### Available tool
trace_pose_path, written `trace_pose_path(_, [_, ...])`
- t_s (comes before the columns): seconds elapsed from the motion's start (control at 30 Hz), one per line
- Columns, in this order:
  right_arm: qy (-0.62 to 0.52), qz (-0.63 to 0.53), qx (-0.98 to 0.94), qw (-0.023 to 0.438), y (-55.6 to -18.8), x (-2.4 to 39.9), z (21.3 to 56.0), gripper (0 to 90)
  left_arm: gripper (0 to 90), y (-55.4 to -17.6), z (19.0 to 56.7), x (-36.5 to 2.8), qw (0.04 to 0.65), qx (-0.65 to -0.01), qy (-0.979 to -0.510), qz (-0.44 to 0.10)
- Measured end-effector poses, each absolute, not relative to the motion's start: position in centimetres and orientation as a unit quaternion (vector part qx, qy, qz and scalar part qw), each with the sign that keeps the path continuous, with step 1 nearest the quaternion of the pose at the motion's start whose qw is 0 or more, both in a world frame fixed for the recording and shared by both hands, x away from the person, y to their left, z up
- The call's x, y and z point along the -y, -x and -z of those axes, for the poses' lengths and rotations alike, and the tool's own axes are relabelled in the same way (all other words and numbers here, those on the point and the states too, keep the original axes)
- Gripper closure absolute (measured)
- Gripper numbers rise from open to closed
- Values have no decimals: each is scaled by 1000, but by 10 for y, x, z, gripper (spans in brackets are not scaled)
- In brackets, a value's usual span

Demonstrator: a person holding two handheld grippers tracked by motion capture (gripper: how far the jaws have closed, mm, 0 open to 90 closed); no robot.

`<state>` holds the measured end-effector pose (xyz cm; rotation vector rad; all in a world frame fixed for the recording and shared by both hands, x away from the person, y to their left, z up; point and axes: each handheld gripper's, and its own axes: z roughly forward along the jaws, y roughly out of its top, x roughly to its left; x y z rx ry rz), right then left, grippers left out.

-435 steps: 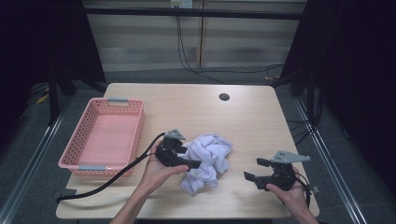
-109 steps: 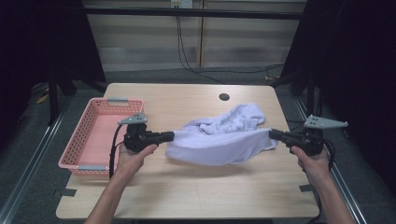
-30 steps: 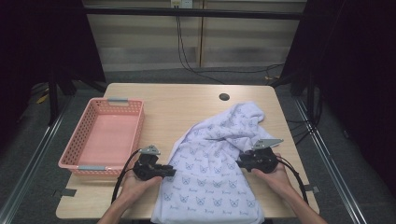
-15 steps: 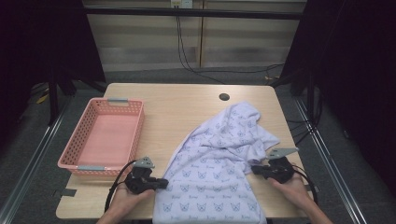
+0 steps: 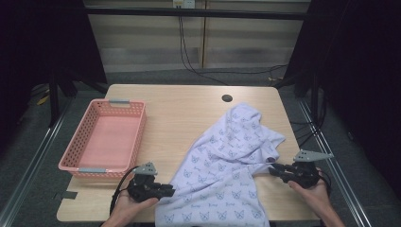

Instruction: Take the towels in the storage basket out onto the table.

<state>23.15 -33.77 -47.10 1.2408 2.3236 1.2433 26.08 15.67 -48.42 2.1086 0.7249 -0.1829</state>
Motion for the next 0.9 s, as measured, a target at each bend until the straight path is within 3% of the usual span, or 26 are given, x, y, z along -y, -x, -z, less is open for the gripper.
trace_pose_path(0.2, [-395, -421, -813, 71, -217, 320, 478, 692, 761, -288, 488, -126, 428, -278, -858, 57])
trace_pose_path(0.3, [-390, -410, -821, 71, -219, 312, 481, 654, 745, -295, 497, -123, 399, -289, -869, 40])
trace_pose_path(0.47, [-420, -419, -797, 115, -226, 319, 474, 655, 845, -284, 497, -139, 379, -296, -877, 19])
trace_pose_path(0.6, [-402, -438, -797, 104, -218, 318, 470, 698, 899, -267, 497, -156, 380, -304, -872, 45])
trace_pose_path(0.73, [-388, -428, -809, 107, -213, 309, 471, 697, 897, -253, 496, -163, 380, -302, -873, 48])
trace_pose_path(0.77, [-387, -433, -806, 120, -212, 309, 466, 696, 878, -253, 496, -164, 380, -304, -872, 55])
trace_pose_path(0.9, [-375, -471, -792, 101, -212, 310, 452, 741, 799, -261, 493, -158, 403, -299, -863, 57])
